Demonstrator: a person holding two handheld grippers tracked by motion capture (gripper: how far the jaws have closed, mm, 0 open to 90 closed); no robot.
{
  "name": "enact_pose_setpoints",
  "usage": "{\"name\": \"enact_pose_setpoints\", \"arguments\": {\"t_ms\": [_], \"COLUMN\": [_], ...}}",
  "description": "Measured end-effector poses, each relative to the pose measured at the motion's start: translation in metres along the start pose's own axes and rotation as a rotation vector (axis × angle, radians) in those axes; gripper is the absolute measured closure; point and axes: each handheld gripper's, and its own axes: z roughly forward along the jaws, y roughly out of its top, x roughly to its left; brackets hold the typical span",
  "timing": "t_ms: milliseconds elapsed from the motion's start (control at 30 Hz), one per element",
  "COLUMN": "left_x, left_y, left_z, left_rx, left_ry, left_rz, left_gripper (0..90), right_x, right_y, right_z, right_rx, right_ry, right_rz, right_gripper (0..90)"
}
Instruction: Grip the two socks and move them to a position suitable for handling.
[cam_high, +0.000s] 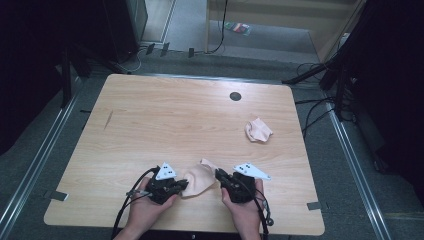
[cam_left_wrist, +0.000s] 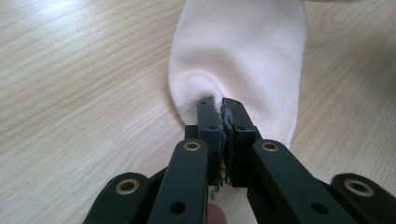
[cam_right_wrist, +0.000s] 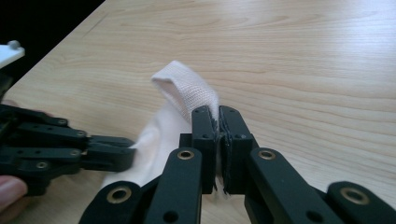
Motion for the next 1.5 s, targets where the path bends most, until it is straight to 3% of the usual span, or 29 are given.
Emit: {"name": "enact_pose_setpoints", "arguments": {"t_ms": [100, 133, 167, 233, 267, 333, 367, 400, 433, 467, 533, 567, 633, 667, 700, 800, 900, 933, 967, 1000, 1033, 1067, 1133, 1167, 1200, 1267, 1367, 1400, 1500], "left_x": [0.008, 0.01, 0.013, 0.017, 0.018, 0.019, 0.019, 0.019, 0.019, 0.019, 0.019, 0.019, 0.017, 0.015, 0.014, 0.013, 0.014, 0.016, 0.016, 0.017, 0.017, 0.02, 0.021, 0.021, 0.025, 0.028, 0.037, 0.038, 0.041], "left_y": [0.0, 0.0, 0.001, 0.002, 0.002, 0.003, 0.003, 0.003, 0.003, 0.003, 0.003, 0.003, 0.0, -0.003, -0.004, -0.007, -0.009, -0.008, -0.008, -0.009, -0.009, -0.009, -0.008, -0.008, -0.008, -0.008, -0.01, -0.01, -0.009], "left_z": [-0.006, -0.006, -0.008, -0.011, -0.012, -0.014, -0.014, -0.017, -0.018, -0.019, -0.02, -0.02, -0.022, -0.024, -0.023, -0.017, -0.013, -0.013, -0.013, -0.013, -0.013, -0.014, -0.015, -0.015, -0.018, -0.02, -0.03, -0.031, -0.033], "left_rx": [0.007, 0.007, 0.009, 0.014, 0.027, 0.029, 0.029, 0.01, 0.0, -0.003, -0.009, -0.009, -0.024, -0.027, -0.023, 0.003, 0.009, -0.001, -0.001, -0.01, -0.01, -0.009, -0.001, -0.001, 0.005, 0.009, 0.004, 0.004, 0.009], "left_ry": [-0.004, -0.011, -0.023, -0.033, -0.019, 0.001, 0.001, 0.039, 0.057, 0.064, 0.089, 0.089, 0.136, 0.131, 0.132, 0.152, 0.155, 0.176, 0.176, 0.184, 0.184, 0.16, 0.155, 0.155, 0.143, 0.133, 0.134, 0.141, 0.102], "left_rz": [0.023, 0.022, 0.028, 0.063, 0.105, 0.148, 0.148, 0.169, 0.164, 0.16, 0.134, 0.134, 0.102, 0.071, 0.057, 0.059, 0.052, 0.034, 0.034, 0.036, 0.036, 0.04, 0.061, 0.061, 0.056, 0.054, 0.046, 0.047, 0.022], "left_gripper": [88.5, 88.6, 88.6, 88.6, 88.5, 88.2, 87.9, 87.2, 85.4, 77.9, 64.5, 60.5, 54.7, 54.1, 54.1, 56.9, 63.1, 64.6, 65.7, 68.9, 71.7, 80.0, 87.7, 88.3, 88.9, 89.2, 90.0, 90.0, 90.0], "right_x": [-0.011, -0.017, -0.017, -0.029, -0.036, -0.043, -0.043, -0.041, -0.039, -0.033, -0.028, -0.028, -0.027, -0.028, -0.029, -0.033, -0.032, -0.026, -0.026, -0.021, -0.021, -0.019, -0.021, -0.021, -0.026, -0.028, -0.038, -0.039, -0.041], "right_y": [0.002, 0.002, 0.002, 0.001, 0.0, -0.001, -0.001, -0.001, 0.0, 0.0, -0.003, -0.003, -0.006, -0.01, -0.011, -0.013, -0.016, -0.017, -0.017, -0.019, -0.019, -0.02, -0.018, -0.018, -0.017, -0.016, -0.013, -0.013, -0.014], "right_z": [-0.002, -0.002, -0.002, -0.001, -0.001, -0.003, -0.003, -0.004, -0.004, -0.001, 0.003, 0.003, 0.009, 0.015, 0.017, 0.024, 0.034, 0.038, 0.038, 0.039, 0.039, 0.038, 0.035, 0.035, 0.03, 0.028, 0.015, 0.013, 0.013], "right_rx": [0.007, 0.014, 0.014, 0.008, 0.007, -0.011, -0.011, -0.031, -0.022, -0.003, 0.009, 0.009, 0.032, 0.056, 0.066, 0.086, 0.1, 0.094, 0.094, 0.097, 0.097, 0.111, 0.12, 0.12, 0.114, 0.112, 0.104, 0.109, 0.12], "right_ry": [-0.009, -0.015, -0.015, -0.05, -0.08, -0.107, -0.107, -0.055, -0.04, -0.035, -0.065, -0.065, -0.085, -0.133, -0.143, -0.166, -0.181, -0.204, -0.204, -0.203, -0.203, -0.176, -0.145, -0.145, -0.123, -0.112, -0.094, -0.098, -0.096], "right_rz": [0.046, 0.087, 0.087, 0.137, 0.168, 0.17, 0.17, 0.131, 0.108, 0.059, 0.004, 0.004, -0.021, -0.063, -0.061, -0.055, -0.084, -0.15, -0.15, -0.197, -0.197, -0.188, -0.143, -0.143, -0.097, -0.081, -0.016, -0.006, 0.001], "right_gripper": [86.9, 86.5, 86.5, 82.0, 79.2, 76.7, 76.7, 73.0, 70.7, 68.1, 63.7, 63.7, 58.3, 56.8, 55.9, 54.0, 54.8, 62.1, 62.1, 75.2, 75.2, 85.3, 87.0, 87.0, 87.8, 88.0, 89.2, 89.4, 89.5]}}
